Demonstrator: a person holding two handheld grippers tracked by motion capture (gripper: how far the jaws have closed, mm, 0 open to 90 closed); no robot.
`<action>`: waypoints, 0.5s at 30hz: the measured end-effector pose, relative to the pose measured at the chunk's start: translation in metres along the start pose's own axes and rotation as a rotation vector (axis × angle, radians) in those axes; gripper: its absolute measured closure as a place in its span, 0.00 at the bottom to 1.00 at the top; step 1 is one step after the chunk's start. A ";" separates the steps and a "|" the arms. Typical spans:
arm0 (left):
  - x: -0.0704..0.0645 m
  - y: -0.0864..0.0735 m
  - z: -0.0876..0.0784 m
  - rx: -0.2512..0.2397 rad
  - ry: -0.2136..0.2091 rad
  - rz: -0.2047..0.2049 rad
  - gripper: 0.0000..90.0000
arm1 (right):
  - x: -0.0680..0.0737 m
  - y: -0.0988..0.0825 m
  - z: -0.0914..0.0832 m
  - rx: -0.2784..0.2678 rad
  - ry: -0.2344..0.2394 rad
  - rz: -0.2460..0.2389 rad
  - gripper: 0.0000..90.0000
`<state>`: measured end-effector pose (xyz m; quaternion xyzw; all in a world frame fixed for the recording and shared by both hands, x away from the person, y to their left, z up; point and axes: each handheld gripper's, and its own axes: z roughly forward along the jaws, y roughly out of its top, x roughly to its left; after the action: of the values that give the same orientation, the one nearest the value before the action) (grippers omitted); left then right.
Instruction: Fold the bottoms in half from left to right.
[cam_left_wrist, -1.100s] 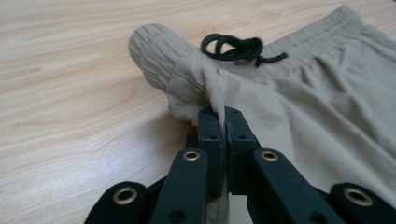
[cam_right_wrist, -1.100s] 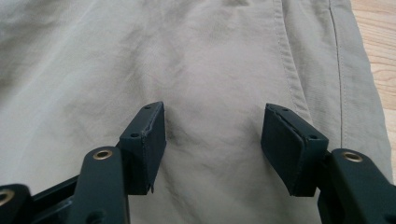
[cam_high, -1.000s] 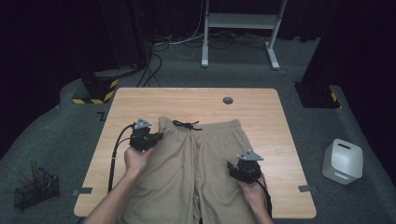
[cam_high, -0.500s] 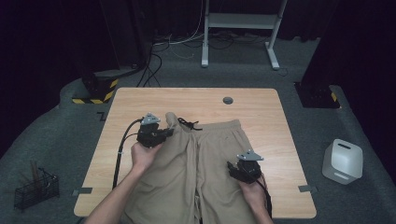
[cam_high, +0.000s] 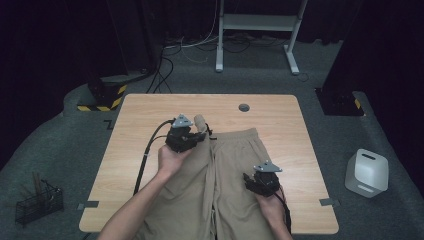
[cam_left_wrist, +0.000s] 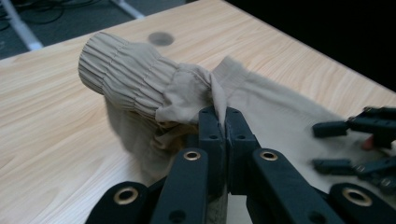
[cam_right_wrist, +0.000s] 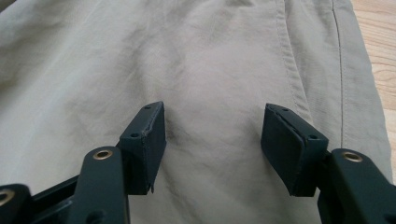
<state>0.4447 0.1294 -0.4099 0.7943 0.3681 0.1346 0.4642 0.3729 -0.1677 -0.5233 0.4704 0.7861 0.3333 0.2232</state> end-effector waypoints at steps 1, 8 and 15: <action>-0.003 0.002 0.003 0.002 -0.008 0.005 0.97 | 0.000 0.000 0.000 0.000 -0.001 0.000 0.44; -0.021 0.016 0.024 -0.014 -0.067 0.017 0.97 | 0.001 0.000 0.000 -0.005 -0.004 -0.011 0.44; -0.035 0.023 0.049 -0.009 -0.109 0.013 0.97 | 0.002 0.000 0.000 -0.007 -0.015 -0.019 0.44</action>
<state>0.4581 0.0664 -0.4117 0.8007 0.3365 0.0957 0.4864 0.3715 -0.1659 -0.5232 0.4644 0.7878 0.3301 0.2338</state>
